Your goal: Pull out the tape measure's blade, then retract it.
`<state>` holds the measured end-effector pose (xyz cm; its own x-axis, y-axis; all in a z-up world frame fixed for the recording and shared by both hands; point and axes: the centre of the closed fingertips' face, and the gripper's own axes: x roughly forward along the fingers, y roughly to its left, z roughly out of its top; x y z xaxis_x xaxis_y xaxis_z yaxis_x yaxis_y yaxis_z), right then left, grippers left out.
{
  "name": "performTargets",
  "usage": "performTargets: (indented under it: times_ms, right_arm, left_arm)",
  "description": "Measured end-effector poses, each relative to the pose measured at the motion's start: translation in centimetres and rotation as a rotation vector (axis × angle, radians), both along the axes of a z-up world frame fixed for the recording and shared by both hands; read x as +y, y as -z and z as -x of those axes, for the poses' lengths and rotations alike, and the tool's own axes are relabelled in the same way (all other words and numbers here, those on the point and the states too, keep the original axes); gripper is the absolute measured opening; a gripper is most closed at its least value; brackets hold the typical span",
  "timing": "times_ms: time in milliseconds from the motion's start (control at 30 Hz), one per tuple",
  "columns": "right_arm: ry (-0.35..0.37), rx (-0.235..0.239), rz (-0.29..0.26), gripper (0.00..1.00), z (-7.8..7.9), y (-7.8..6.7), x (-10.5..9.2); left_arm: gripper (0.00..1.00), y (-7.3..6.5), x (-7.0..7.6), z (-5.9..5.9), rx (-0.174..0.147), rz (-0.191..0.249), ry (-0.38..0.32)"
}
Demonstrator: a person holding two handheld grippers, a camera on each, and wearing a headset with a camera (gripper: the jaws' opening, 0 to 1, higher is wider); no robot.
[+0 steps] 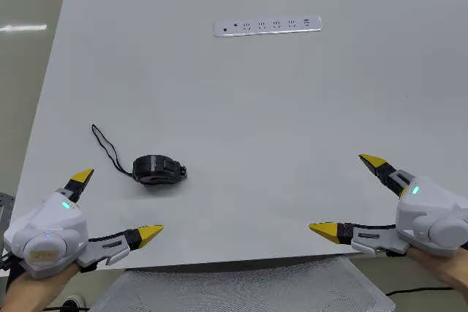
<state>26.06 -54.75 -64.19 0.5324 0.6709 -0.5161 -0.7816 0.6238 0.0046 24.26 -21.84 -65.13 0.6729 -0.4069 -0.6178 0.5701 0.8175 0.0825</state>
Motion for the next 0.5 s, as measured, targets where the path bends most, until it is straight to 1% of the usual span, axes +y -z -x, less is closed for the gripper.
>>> performTargets:
  times_ms: [133, 267, 500]
  right_arm:
    - [-0.001, 0.002, 0.003, 0.98, 0.05, 0.13, -0.09]
    - [-0.006, 0.001, 0.005, 0.97, 0.12, 0.12, -0.07]
    - [-0.01, 0.0, 0.002, 0.97, 0.1, 0.07, 0.06]
  left_arm:
    - [0.98, 0.17, 0.02, -0.17, 0.0, -0.003, 0.006]
    - [0.98, 0.07, 0.01, -0.31, -0.005, -0.01, 0.009]
    - [0.98, -0.15, -0.19, -0.43, -0.013, -0.003, 0.013]
